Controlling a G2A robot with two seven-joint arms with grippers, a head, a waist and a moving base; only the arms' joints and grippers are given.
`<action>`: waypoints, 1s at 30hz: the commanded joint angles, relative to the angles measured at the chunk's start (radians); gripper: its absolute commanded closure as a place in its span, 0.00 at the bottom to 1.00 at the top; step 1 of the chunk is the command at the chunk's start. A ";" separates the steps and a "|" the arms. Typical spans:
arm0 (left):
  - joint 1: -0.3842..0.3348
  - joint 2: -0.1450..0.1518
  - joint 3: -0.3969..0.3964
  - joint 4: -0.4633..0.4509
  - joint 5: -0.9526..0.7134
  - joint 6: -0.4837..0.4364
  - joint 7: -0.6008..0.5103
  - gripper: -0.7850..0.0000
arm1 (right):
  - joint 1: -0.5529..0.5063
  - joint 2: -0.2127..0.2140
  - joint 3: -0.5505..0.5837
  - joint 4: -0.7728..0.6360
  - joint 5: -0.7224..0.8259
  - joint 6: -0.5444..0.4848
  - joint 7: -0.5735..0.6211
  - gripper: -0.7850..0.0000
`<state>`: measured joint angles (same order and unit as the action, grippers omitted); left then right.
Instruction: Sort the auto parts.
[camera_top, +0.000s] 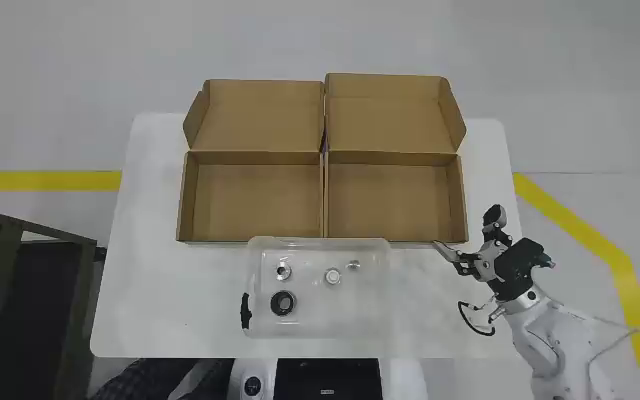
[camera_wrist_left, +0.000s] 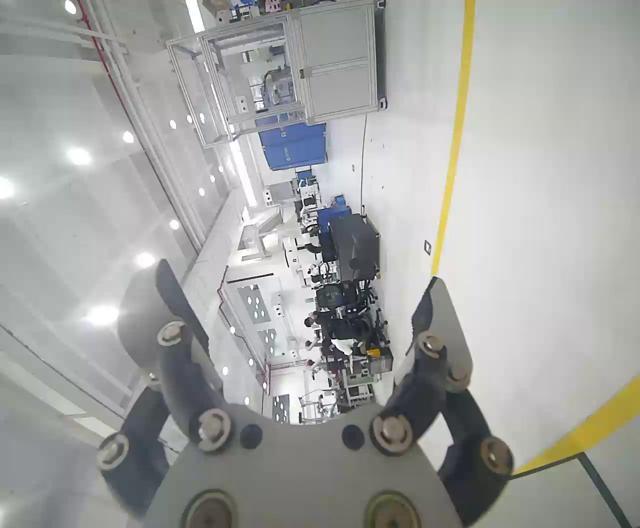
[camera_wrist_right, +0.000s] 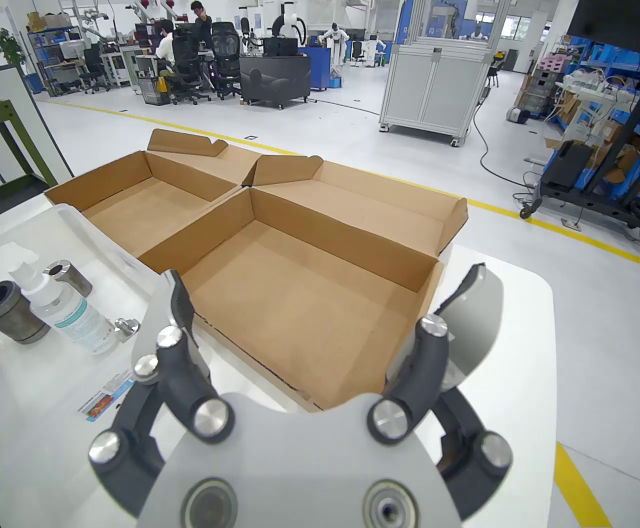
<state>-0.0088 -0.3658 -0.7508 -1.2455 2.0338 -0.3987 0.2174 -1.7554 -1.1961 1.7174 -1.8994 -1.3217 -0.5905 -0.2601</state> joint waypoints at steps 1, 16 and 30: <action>0.000 0.000 0.000 0.000 0.000 0.000 0.000 0.00 | 0.000 0.000 0.000 0.000 0.000 0.000 0.000 0.00; 0.000 0.000 0.000 0.000 0.000 0.000 0.000 0.00 | 0.004 0.001 -0.007 -0.013 -0.017 0.001 0.024 0.00; 0.000 0.000 0.000 0.000 0.000 0.000 0.000 0.00 | 0.068 0.022 -0.168 -0.163 -0.114 -0.256 0.273 0.00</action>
<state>-0.0088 -0.3658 -0.7508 -1.2455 2.0338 -0.3987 0.2174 -1.6910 -1.1750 1.5650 -2.0542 -1.4356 -0.8322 -0.0020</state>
